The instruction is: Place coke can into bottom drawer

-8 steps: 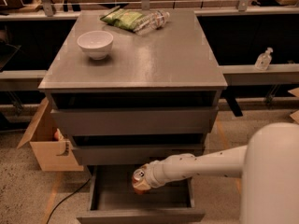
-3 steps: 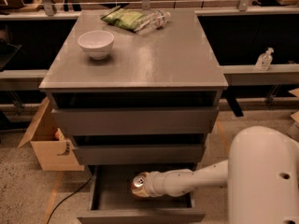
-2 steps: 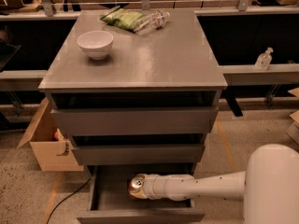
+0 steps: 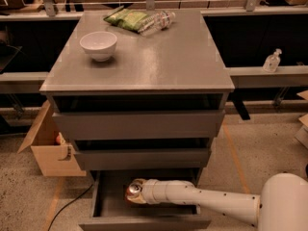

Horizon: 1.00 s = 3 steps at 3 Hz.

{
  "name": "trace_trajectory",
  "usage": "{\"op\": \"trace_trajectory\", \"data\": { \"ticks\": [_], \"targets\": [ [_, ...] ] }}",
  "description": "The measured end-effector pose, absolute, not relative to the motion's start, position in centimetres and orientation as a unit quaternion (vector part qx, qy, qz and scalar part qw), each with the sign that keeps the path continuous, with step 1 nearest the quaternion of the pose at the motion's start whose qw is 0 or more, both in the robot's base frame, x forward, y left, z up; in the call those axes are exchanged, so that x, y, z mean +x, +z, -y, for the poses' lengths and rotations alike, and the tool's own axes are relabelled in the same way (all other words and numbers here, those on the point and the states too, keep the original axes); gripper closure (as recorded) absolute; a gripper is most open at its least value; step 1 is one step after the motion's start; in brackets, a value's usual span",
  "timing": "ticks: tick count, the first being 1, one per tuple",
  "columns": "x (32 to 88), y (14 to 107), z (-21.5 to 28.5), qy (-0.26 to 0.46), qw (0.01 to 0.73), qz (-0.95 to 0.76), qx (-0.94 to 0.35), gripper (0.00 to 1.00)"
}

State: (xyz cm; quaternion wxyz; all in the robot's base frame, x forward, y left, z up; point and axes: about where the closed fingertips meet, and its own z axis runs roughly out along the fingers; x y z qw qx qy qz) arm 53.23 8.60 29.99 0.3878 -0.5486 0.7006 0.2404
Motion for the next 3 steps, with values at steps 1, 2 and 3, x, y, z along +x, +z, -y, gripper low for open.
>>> {"op": "trace_trajectory", "data": {
  "ticks": [1, 2, 3],
  "targets": [
    [55.0, 28.1, -9.9, 0.247, 0.382, -0.695, -0.556, 1.00],
    [56.4, 25.4, -11.3, 0.251, 0.367, -0.697, -0.562, 1.00],
    [57.5, 22.9, -12.8, 0.255, 0.349, -0.699, -0.570, 1.00]
  ]
}}
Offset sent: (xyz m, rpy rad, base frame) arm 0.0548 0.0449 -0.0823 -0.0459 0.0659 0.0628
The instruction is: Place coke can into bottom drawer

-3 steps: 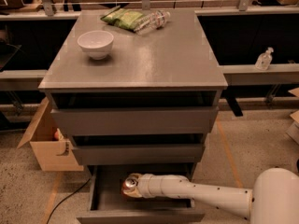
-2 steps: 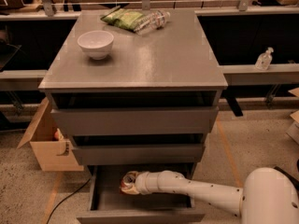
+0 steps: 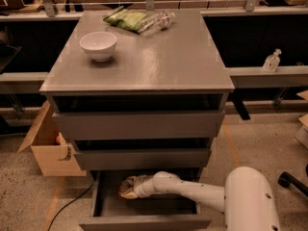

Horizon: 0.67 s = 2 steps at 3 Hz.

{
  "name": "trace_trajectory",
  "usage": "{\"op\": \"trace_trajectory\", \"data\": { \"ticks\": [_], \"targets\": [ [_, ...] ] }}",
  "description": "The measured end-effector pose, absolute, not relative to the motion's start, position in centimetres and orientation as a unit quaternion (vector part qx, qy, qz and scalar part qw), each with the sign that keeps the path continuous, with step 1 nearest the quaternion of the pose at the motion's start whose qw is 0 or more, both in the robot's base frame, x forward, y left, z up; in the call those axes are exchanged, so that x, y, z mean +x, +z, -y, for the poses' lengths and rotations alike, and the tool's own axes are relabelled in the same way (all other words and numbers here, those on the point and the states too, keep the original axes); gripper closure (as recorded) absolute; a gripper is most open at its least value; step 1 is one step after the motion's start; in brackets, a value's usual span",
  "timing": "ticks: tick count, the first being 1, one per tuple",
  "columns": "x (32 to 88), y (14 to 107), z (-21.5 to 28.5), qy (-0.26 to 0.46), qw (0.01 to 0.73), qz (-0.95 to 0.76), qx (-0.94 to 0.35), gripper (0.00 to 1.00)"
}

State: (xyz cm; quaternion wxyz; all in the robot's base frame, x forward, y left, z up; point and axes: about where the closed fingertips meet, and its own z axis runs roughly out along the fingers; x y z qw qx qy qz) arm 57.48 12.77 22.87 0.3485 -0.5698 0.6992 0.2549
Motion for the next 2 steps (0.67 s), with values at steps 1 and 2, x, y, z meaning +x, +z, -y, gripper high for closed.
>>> {"op": "trace_trajectory", "data": {
  "ticks": [1, 2],
  "targets": [
    [58.0, 21.0, -13.8, 0.247, 0.329, -0.703, -0.580, 1.00],
    [58.2, 19.8, -14.2, 0.239, 0.312, -0.710, -0.585, 1.00]
  ]
}}
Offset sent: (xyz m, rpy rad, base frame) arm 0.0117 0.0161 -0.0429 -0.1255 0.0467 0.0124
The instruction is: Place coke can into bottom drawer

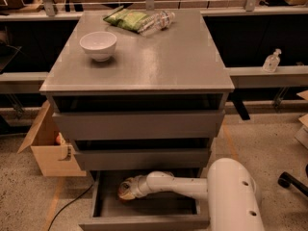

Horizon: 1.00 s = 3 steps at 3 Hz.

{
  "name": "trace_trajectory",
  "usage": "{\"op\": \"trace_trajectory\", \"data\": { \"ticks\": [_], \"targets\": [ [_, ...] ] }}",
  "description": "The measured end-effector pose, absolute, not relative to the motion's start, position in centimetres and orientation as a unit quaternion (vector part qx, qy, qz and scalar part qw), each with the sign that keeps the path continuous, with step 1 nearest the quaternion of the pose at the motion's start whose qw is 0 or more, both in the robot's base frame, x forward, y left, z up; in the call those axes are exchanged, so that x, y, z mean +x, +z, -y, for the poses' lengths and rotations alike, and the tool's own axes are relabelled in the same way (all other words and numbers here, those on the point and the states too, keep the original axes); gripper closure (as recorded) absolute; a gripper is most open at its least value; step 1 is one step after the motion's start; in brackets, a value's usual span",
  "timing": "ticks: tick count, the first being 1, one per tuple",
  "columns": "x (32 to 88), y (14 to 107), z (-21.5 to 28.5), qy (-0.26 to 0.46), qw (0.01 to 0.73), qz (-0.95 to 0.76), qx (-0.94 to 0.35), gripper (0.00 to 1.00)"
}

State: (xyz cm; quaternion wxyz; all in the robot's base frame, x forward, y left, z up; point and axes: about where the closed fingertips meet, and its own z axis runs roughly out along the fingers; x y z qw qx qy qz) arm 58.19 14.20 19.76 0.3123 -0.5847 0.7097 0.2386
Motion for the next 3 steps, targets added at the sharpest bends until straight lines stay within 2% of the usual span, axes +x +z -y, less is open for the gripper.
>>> {"op": "trace_trajectory", "data": {
  "ticks": [3],
  "targets": [
    [57.5, 17.9, -13.1, 0.206, 0.271, -0.733, -0.589, 1.00]
  ]
}}
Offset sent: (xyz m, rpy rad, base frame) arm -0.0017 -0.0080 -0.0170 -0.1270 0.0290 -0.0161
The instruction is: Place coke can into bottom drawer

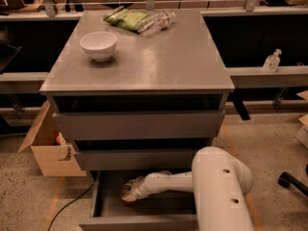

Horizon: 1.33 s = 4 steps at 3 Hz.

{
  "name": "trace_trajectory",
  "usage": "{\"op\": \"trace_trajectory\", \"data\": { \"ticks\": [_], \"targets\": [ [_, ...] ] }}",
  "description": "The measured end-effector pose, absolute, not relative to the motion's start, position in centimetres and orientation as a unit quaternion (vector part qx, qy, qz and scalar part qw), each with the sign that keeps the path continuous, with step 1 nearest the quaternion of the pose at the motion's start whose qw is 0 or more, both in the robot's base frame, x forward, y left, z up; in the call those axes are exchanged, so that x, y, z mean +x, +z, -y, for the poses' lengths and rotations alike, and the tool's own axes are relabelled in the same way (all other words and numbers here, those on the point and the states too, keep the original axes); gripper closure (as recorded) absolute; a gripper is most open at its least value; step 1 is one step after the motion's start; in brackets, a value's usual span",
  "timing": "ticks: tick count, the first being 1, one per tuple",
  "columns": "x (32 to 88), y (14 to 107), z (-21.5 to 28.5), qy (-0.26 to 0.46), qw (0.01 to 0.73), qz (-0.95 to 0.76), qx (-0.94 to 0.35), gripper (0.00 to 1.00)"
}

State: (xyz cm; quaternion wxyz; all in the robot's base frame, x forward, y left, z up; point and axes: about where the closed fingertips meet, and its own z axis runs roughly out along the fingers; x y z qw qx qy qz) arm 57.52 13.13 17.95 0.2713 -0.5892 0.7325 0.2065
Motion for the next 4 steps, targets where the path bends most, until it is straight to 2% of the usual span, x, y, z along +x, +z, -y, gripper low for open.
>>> {"op": "trace_trajectory", "data": {
  "ticks": [1, 2, 4],
  "targets": [
    [57.38, 17.84, -13.21, 0.208, 0.270, -0.733, -0.589, 0.82],
    [57.19, 17.71, -13.36, 0.209, 0.269, -0.732, -0.589, 0.51],
    [56.93, 17.59, -13.54, 0.212, 0.269, -0.732, -0.589, 0.04]
  ]
}}
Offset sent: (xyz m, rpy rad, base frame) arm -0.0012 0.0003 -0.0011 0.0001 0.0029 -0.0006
